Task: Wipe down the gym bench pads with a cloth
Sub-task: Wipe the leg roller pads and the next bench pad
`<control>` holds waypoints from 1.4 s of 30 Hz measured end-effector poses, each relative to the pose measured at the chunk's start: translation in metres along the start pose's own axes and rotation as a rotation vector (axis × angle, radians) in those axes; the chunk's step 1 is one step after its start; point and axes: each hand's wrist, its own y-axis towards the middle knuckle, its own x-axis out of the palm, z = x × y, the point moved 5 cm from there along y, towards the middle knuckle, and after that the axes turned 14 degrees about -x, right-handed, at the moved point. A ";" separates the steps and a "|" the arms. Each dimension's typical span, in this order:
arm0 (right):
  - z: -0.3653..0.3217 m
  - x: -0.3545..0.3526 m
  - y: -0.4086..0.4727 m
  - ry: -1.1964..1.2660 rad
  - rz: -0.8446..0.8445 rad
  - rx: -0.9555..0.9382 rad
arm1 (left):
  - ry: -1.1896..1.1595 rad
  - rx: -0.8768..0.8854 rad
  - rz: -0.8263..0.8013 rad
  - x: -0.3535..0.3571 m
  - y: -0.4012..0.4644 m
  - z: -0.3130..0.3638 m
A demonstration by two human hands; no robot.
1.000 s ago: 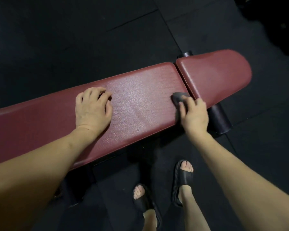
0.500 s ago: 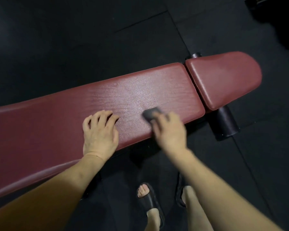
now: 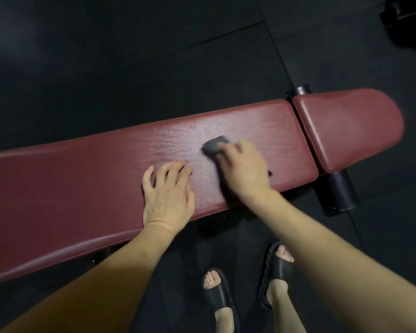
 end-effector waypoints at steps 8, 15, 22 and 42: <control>0.030 0.002 0.045 -0.003 0.088 0.336 | 0.000 0.007 -0.010 0.001 0.001 0.001; -0.011 0.022 0.080 0.060 0.002 -0.107 | -0.010 0.010 -0.019 0.000 0.002 0.001; 0.112 -0.018 0.000 -0.059 0.001 0.457 | -0.027 0.031 -0.041 0.001 0.001 0.001; 0.128 -0.067 -0.073 0.261 -0.346 0.303 | -0.064 -0.113 -0.163 -0.021 -0.004 0.100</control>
